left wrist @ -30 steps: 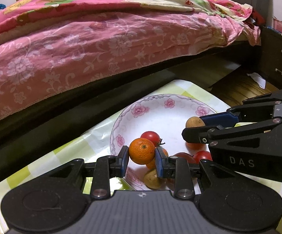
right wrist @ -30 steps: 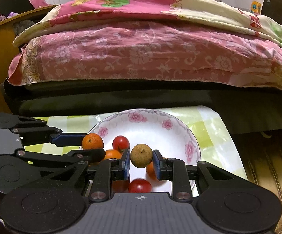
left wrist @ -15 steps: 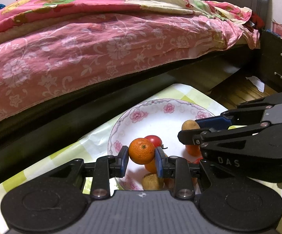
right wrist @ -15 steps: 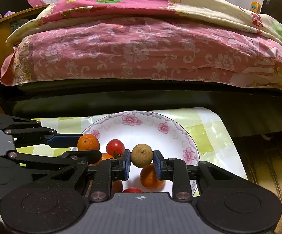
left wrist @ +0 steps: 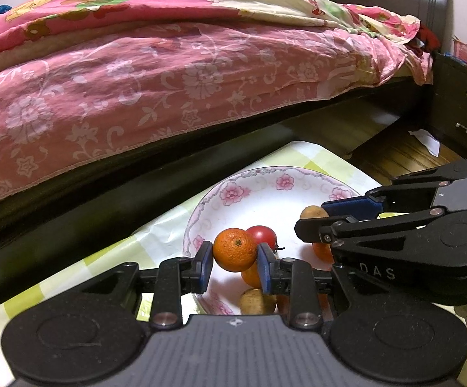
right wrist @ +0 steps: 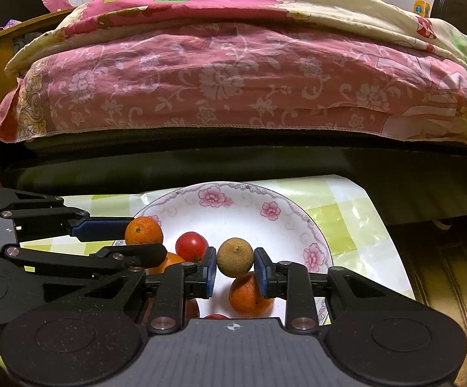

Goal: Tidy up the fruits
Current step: 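Carry the orange and brown fruit over the bowl and open both tools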

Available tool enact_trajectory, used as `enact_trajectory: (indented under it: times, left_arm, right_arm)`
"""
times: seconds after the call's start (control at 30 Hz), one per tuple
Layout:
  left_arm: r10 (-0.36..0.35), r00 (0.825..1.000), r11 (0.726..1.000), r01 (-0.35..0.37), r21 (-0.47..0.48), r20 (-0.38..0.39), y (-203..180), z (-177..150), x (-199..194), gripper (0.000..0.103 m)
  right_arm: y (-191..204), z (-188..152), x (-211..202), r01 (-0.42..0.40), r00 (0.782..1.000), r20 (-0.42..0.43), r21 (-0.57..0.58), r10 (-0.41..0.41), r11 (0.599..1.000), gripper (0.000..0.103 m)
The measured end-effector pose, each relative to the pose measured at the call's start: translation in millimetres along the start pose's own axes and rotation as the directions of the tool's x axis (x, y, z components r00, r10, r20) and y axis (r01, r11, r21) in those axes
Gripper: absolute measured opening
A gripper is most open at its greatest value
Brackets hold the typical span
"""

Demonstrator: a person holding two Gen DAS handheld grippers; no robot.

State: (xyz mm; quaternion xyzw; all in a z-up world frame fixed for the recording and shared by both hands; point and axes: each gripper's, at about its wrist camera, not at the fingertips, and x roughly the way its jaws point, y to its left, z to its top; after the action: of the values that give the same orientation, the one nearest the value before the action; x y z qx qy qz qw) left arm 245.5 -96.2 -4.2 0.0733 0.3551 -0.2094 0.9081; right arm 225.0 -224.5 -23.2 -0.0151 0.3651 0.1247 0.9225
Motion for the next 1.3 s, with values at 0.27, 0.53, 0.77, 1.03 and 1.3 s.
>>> enact_trajectory:
  times: [0.27,0.53,0.77,1.03,1.3]
  left_arm:
    - [0.007,1.000,1.000,-0.007,-0.011,0.000,2.7,0.1,0.8,0.041]
    - [0.010,1.000,1.000,-0.010,-0.014,0.000,3.3,0.3,0.6,0.041]
    - [0.019,1.000,1.000,-0.019,-0.023,0.004,3.9,0.6,-2.7,0.041]
    - [0.018,1.000,1.000,-0.018,-0.022,0.009,1.3,1.2,-6.5,0.041]
    - [0.020,1.000,0.999,-0.019,-0.025,0.022,0.7,2.2,-11.9,0.041]
  right_arm:
    - [-0.5,0.7,-0.1,0.000,1.000,0.007,0.000,0.000,1.000,0.025]
    - [-2.7,1.7,-1.8,0.006,1.000,0.007,0.012,-0.006,1.000,0.025]
    - [-3.0,0.8,-4.6,0.016,1.000,0.011,0.018,-0.016,1.000,0.025]
    - [-1.7,-1.0,-8.4,0.024,1.000,0.006,0.020,-0.024,1.000,0.025]
    - [-1.7,-1.8,-12.9,0.028,1.000,0.005,0.020,-0.028,0.999,0.025]
